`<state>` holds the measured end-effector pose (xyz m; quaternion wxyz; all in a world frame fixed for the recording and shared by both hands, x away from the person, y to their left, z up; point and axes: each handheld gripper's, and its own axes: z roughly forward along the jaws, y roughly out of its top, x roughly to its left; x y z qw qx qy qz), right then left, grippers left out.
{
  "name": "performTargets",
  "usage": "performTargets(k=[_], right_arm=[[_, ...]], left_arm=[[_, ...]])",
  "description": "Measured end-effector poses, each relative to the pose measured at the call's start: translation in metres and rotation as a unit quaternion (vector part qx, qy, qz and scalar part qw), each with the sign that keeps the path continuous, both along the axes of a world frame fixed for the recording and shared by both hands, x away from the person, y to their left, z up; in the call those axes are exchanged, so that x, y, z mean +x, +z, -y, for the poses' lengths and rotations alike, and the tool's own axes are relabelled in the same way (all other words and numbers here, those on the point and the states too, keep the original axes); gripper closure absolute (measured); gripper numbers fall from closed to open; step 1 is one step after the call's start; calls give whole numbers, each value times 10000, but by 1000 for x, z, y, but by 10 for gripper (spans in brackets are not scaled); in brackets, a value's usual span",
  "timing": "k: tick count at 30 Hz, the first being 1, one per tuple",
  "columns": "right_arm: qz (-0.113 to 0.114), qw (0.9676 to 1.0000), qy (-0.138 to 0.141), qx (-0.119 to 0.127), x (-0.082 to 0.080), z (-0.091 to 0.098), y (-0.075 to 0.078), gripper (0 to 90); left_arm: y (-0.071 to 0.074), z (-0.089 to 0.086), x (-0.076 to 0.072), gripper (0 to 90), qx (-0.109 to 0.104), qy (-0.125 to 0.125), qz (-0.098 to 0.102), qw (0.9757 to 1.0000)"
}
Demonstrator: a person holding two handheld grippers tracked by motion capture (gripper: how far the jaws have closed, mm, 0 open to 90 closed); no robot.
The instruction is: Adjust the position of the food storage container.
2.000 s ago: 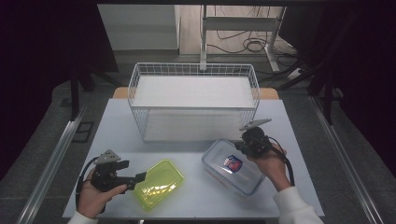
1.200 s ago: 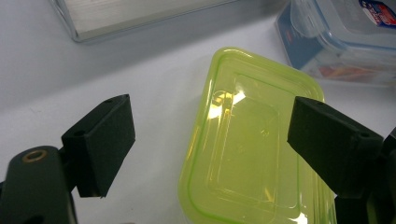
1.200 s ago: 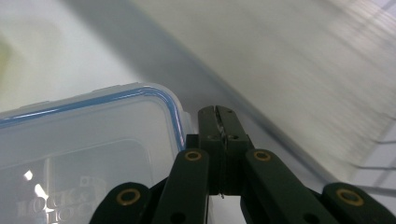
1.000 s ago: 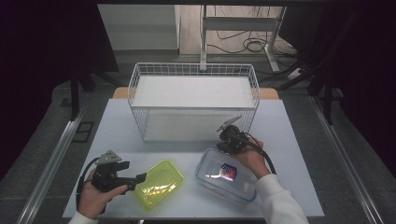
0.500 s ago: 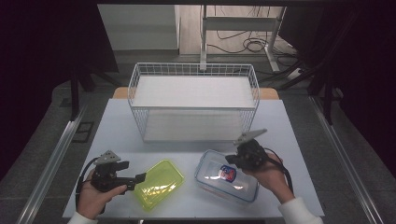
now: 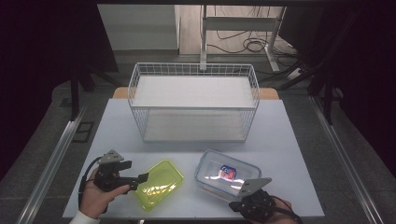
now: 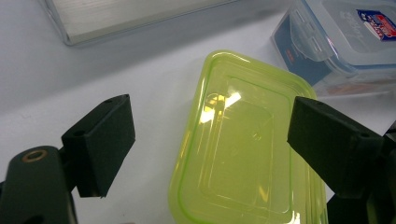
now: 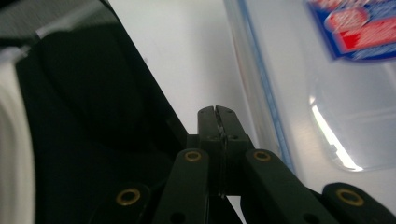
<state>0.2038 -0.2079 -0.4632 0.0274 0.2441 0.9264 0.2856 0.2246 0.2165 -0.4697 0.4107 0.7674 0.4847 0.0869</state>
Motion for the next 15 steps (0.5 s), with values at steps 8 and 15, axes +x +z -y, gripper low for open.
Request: performTargets(k=[8,15], right_arm=[[87,9997,45,-209,6,-18,-9,892],[190,9991,62,-366,11,-26,-8,892]], left_arm=[[-2,-2,-1,145,26,12,-29,10000],[-2,-3,-1,145,9,28,-24,10000]])
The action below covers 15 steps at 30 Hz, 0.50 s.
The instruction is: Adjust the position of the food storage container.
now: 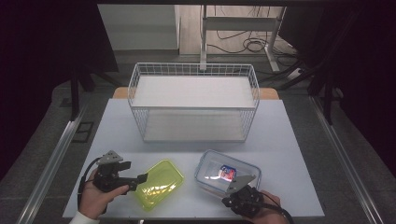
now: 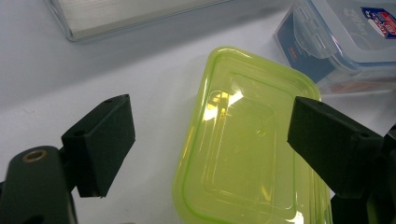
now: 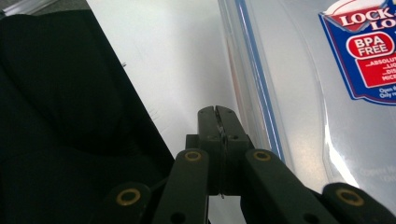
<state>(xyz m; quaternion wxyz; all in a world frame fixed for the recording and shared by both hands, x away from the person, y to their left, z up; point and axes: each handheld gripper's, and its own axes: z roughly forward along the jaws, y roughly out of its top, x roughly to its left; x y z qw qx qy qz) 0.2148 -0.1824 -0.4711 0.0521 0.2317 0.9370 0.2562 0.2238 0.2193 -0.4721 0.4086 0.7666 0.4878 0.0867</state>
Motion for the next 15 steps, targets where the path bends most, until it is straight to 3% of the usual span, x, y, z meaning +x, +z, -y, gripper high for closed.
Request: performTargets(k=[7,15], right_arm=[[169,9996,-155,-186,4,9,1,892],[181,9989,-419,-131,15,27,2,892]], left_arm=[[0,1,0,145,11,-2,-7,10000],[0,1,0,145,29,4,-13,10000]])
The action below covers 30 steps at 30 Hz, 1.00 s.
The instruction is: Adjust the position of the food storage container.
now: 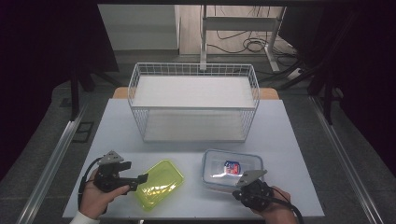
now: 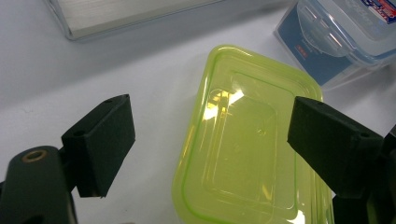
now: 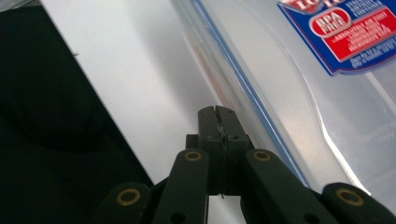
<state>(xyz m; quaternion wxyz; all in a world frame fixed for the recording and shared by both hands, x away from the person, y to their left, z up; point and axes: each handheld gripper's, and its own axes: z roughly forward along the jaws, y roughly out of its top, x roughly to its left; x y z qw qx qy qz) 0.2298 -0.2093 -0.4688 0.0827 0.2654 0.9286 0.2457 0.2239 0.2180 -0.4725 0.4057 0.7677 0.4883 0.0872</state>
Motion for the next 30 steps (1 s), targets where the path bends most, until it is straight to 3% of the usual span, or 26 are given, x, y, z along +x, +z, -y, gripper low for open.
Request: performTargets(k=[21,26,27,30], right_arm=[[44,9997,-225,113,9,15,-2,892],[114,9992,-186,336,6,16,6,892],[154,9983,-210,521,4,17,12,891],[166,9951,-280,936,4,23,21,890]], left_arm=[[4,3,-2,142,-100,15,-6,9999],[8,8,-4,139,-186,-19,5,9998],[11,11,-4,137,-328,-40,-49,9994],[14,16,-5,136,-339,-75,-44,9994]])
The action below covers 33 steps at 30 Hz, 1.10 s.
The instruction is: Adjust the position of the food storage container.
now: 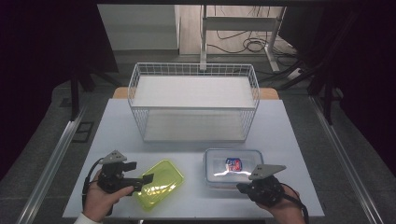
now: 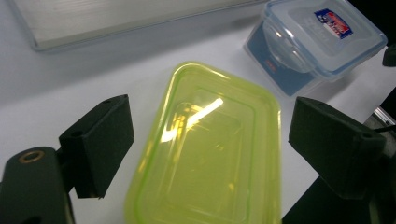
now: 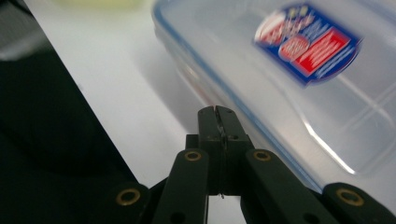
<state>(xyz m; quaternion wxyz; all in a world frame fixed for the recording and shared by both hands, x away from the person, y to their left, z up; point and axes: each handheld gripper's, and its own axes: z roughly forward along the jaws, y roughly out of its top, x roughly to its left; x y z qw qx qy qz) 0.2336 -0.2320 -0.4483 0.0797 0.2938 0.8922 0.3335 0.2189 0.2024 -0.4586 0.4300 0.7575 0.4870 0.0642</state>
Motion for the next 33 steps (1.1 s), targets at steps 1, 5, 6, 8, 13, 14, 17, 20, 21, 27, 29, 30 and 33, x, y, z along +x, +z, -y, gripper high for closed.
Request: performTargets(k=[1,5,6,8,13,14,17,20,21,27,29,30,33], right_arm=[[0,10000,0,0,0,0,0,890],[57,9985,-183,511,2,11,7,742],[73,9978,-274,594,3,14,8,657],[125,9947,-625,807,5,21,10,482],[68,9903,-900,1055,10,31,12,346],[81,9895,-957,1082,10,33,12,315],[39,9882,-1084,1084,13,40,12,259],[-45,9867,-1189,1108,15,46,12,248],[-72,9862,-1217,1117,16,48,12,246],[-161,9817,-1457,1212,22,64,11,239],[-173,9810,-1482,1244,23,66,11,239],[-199,9794,-1529,1306,24,69,11,239],[-196,9790,-1550,1312,24,71,12,240]], left_arm=[[2,3,-1,136,-2,3,0,10000],[10,14,-1,135,-72,-62,19,10000],[11,16,-1,135,-120,-72,11,9999],[13,21,0,136,-185,-92,9,9998],[15,27,2,131,-260,-129,16,9996],[16,29,2,131,-264,-131,22,9996],[16,32,3,125,-301,-141,14,9994],[17,35,3,125,-305,-185,9,9994],[16,37,4,126,-295,-199,6,9994],[14,44,7,127,-347,-277,-76,9990],[14,47,8,127,-352,-305,-93,9989],[15,49,8,126,-382,-315,-108,9987],[16,53,10,125,-422,-320,-130,9985]])
